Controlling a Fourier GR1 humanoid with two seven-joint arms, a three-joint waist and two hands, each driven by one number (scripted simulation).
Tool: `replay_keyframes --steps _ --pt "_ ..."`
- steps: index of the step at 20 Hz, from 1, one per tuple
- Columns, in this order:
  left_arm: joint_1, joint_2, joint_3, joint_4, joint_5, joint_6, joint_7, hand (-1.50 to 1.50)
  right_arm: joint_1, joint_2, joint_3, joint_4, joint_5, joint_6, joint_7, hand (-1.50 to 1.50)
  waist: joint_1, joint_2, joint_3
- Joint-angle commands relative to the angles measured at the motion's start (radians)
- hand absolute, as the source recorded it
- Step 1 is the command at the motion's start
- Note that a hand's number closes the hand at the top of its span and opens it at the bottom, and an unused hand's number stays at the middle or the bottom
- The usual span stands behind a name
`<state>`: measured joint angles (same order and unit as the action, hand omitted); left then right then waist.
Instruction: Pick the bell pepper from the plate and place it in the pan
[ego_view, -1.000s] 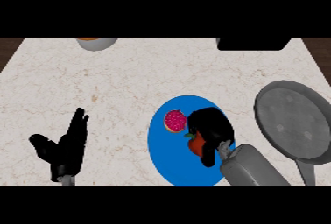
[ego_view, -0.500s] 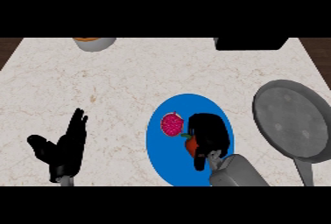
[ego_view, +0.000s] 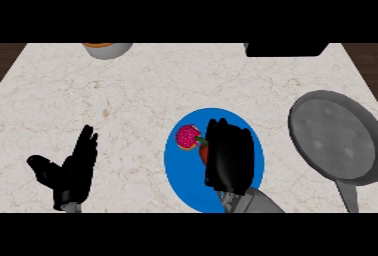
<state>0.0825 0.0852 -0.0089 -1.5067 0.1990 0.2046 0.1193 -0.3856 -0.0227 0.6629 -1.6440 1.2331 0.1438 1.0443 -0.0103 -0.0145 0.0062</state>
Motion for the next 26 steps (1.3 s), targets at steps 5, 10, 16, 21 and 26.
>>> replay_keyframes --steps 5,10,16,21,26 --pt "0.035 -0.038 -0.032 0.052 -0.02 0.008 -0.013 0.0 -0.059 0.022 0.021 -0.244 0.217 0.043 0.261 1.5 -0.002 0.006 -0.007" --pt "0.087 -0.036 -0.04 -0.004 -0.011 -0.015 -0.023 0.0 -0.079 0.022 -0.113 -0.263 0.215 0.098 0.226 1.5 0.014 0.011 -0.007" --pt "0.02 -0.005 -0.014 -0.006 -0.006 -0.009 0.053 0.0 -0.01 0.022 -0.285 -0.254 0.196 -0.048 0.079 1.5 0.012 0.015 -0.006" --pt "-0.043 -0.018 0.021 0.09 0.016 -0.026 0.002 0.0 -0.027 -0.089 -0.477 -0.172 0.143 -0.089 -0.071 1.5 0.01 0.018 -0.006" --pt "0.009 -0.018 -0.002 0.041 -0.014 -0.012 0.015 0.0 0.032 -0.218 -0.652 -0.096 0.027 -0.202 -0.244 1.5 0.012 0.017 -0.005"
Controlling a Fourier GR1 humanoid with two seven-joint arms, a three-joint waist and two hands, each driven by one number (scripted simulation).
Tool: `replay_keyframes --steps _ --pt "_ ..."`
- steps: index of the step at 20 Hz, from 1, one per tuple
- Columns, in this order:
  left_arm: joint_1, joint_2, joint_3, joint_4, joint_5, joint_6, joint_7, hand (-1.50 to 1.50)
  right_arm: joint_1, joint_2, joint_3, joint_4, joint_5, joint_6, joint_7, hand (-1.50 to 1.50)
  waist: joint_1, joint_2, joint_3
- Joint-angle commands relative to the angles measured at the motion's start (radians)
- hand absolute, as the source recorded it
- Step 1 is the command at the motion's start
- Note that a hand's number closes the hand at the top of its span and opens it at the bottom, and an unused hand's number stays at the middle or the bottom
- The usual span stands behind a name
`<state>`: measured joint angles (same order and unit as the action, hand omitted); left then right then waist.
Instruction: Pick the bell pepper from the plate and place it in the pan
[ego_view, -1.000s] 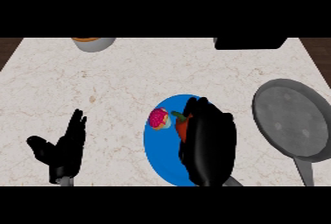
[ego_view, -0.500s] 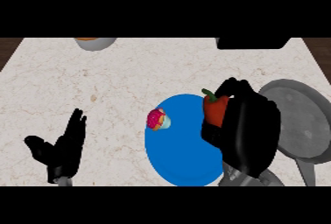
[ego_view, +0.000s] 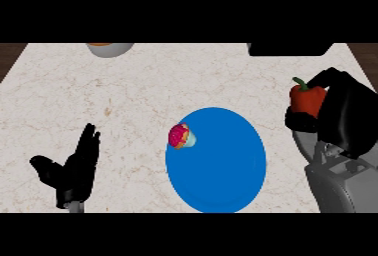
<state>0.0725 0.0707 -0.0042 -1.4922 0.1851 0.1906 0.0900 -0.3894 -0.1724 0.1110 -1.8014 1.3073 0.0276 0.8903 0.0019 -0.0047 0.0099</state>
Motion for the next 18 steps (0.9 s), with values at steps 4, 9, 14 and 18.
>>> replay_keyframes --steps 4,9,14,18 --pt "-0.076 -0.014 0.003 0.084 0.004 0.014 0.07 0.0 -0.026 -0.104 -0.207 0.314 -0.104 -0.238 -0.202 1.5 0.006 0.012 -0.009" --pt "-0.062 0.006 0.019 0.09 0.018 -0.021 0.05 0.0 -0.067 -0.187 -0.345 0.562 -0.276 -0.348 -0.423 1.5 0.012 0.013 -0.009" --pt "-0.026 -0.008 -0.008 0.03 -0.002 -0.001 0.063 0.0 -0.087 -0.248 -0.369 0.814 -0.187 -0.33 -0.388 -1.5 0.031 0.02 -0.008" --pt "0.005 -0.041 -0.048 0.024 -0.032 0.012 0.038 0.0 -0.175 -0.291 -0.437 1.034 -0.339 -0.323 -0.602 -1.5 0.031 0.016 -0.007"
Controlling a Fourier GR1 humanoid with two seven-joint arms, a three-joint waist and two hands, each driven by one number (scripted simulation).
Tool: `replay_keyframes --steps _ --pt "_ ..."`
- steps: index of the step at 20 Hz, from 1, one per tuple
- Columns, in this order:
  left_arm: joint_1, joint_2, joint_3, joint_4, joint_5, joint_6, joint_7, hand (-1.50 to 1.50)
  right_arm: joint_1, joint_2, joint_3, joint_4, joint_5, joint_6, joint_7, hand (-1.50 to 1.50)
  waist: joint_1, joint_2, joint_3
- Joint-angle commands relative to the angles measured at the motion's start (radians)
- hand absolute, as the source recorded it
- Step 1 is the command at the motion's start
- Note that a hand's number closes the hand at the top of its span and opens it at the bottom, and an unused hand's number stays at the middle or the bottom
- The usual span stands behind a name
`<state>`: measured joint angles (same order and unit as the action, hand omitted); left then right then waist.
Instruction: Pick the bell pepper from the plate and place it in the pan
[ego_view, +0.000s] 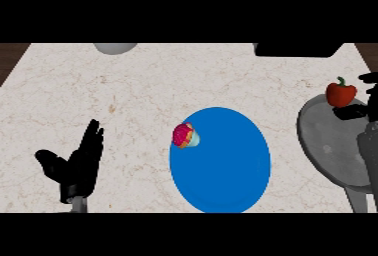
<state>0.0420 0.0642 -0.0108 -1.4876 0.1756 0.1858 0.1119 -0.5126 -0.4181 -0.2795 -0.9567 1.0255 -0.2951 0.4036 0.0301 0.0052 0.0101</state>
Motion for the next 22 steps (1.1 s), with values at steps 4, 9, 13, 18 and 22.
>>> replay_keyframes --steps 4,9,13,18,22 --pt "0.048 0.009 0.004 0.037 0.019 -0.032 0.027 0.0 -0.105 -0.059 -0.091 0.332 -0.08 -0.15 -0.263 -1.5 0.011 0.009 -0.007" --pt "0.032 -0.021 -0.008 0.057 0.001 -0.016 -0.02 0.0 -0.178 -0.004 -0.239 0.289 -0.34 -0.132 -0.459 -1.5 -0.002 0.008 -0.005" --pt "0.012 0.001 0.021 0.04 0.017 -0.003 0.042 0.0 -0.127 0.002 -0.365 0.266 -0.543 -0.042 -0.627 -1.5 -0.032 -0.001 -0.006" --pt "0.052 -0.002 0.018 0.015 0.014 -0.005 0.029 0.0 -0.096 -0.031 -0.469 0.265 -0.721 0.151 -0.689 -1.5 -0.04 -0.007 -0.009" --pt "0.075 -0.001 0.023 0.02 0.021 -0.019 0.015 0.0 0.01 -0.056 -0.498 0.168 -0.822 0.332 -0.709 -1.5 -0.053 -0.012 -0.01"
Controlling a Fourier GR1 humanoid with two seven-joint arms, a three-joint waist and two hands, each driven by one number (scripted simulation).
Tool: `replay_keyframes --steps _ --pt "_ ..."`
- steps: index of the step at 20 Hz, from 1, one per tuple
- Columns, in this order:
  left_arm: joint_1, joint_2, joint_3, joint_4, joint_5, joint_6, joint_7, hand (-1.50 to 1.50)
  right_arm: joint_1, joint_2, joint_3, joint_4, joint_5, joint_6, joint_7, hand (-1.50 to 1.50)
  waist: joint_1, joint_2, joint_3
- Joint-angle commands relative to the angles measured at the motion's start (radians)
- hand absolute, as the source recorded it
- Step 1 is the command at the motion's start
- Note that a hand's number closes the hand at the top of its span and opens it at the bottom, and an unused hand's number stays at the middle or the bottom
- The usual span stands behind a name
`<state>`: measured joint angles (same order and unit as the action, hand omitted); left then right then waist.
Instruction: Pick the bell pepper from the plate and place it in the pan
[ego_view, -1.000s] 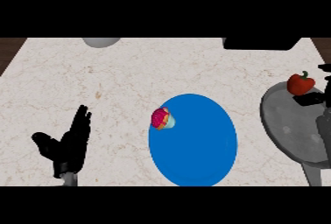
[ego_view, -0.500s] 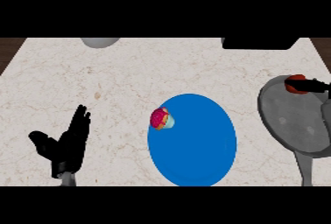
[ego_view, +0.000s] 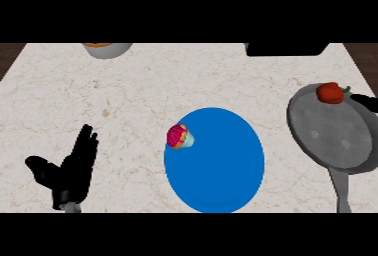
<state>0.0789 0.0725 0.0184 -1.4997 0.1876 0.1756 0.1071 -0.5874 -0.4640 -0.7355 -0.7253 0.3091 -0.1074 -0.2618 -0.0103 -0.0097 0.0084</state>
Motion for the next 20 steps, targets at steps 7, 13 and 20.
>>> replay_keyframes --steps 7,13,20 --pt "0.05 -0.016 -0.024 -0.031 -0.012 0.025 0.072 0.0 0.314 0.072 -0.047 -0.368 -0.259 0.389 0.0 -1.5 -0.022 -0.002 -0.01" --pt "-0.038 -0.035 -0.013 0.054 -0.015 0.034 0.064 0.0 0.521 0.155 -0.049 -0.698 -0.334 0.418 0.129 -1.5 -0.012 0.006 -0.01" --pt "-0.003 -0.055 -0.016 0.074 -0.031 0.032 0.002 0.0 0.711 0.288 -0.055 -0.972 -0.382 0.409 0.213 -1.5 -0.001 0.008 -0.009"
